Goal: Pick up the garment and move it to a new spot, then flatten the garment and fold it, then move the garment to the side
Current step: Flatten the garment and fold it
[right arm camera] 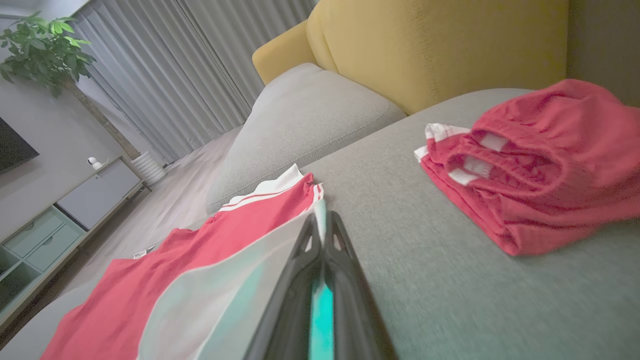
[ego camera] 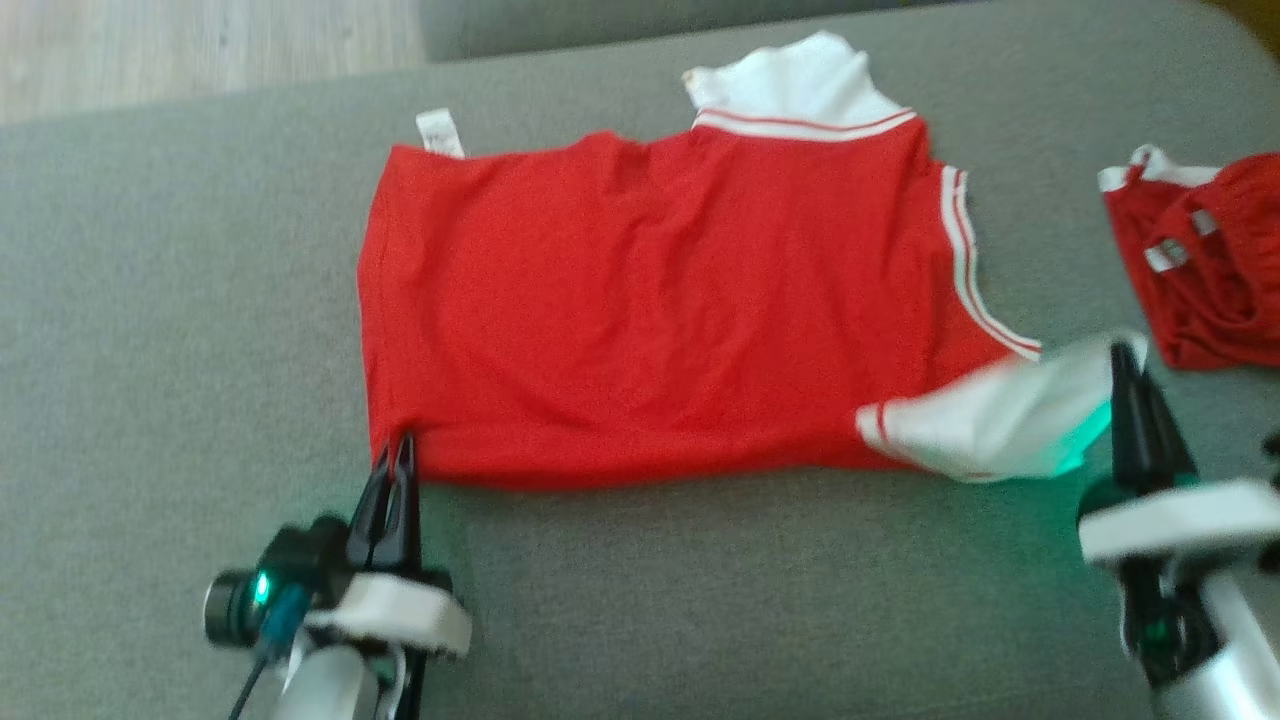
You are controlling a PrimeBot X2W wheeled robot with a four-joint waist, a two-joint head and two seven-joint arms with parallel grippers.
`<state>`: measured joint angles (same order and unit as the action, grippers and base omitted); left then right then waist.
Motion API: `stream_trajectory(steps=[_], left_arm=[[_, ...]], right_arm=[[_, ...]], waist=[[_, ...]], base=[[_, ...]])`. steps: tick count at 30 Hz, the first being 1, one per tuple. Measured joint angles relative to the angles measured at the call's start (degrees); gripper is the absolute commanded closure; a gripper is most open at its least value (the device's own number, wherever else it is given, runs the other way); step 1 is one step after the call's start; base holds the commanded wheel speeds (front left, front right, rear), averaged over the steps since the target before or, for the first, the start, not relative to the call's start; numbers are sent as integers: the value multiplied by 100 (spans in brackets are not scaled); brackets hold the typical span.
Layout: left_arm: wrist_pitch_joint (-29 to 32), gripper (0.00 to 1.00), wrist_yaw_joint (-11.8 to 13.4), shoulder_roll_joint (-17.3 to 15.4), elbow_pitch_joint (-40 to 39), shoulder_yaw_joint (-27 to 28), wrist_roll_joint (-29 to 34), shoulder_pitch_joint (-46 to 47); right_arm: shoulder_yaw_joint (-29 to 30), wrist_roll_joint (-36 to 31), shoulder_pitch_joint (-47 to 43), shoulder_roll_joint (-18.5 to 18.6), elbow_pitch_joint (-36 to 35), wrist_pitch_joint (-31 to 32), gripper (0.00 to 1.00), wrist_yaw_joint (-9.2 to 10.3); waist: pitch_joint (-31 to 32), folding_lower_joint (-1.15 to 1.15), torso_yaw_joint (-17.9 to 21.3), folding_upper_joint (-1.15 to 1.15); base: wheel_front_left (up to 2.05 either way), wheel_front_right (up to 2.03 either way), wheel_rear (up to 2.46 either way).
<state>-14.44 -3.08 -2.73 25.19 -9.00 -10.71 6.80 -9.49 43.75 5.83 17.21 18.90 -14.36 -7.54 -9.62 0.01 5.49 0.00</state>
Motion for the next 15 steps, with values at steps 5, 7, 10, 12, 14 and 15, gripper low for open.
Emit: stream_trajectory(steps=[5,7,10,12,14,15], left_arm=[[0,100,285,5,508,-167,-60,683],[-1,100,371,8,644,-178,-77,836],[-1,100,495,16,778,-163,-109,1053],[-1,100,538,25,813,-118,-109,1171],[-1,100,567,36,820,-42,-108,1255],[-1,100,568,36,844,-16,-93,1293]], right_arm=[[-98,-96,923,-21,449,-1,100,0],[-174,-170,1176,-22,597,-1,100,0],[-226,-208,1563,-23,832,-1,100,0],[-220,-235,1793,-24,978,-1,100,0],[-180,-255,1995,-34,1088,-1,100,0],[-159,-275,2089,-41,1147,-1,100,0]], waist=[[-391,1,-121,0],[-494,1,-143,0],[-629,1,-160,0],[-701,1,-170,0],[-757,0,-184,0],[-776,0,-192,0]], base=[[0,0,0],[0,0,0],[0,0,0],[0,0,0],[0,0,0],[0,0,0]])
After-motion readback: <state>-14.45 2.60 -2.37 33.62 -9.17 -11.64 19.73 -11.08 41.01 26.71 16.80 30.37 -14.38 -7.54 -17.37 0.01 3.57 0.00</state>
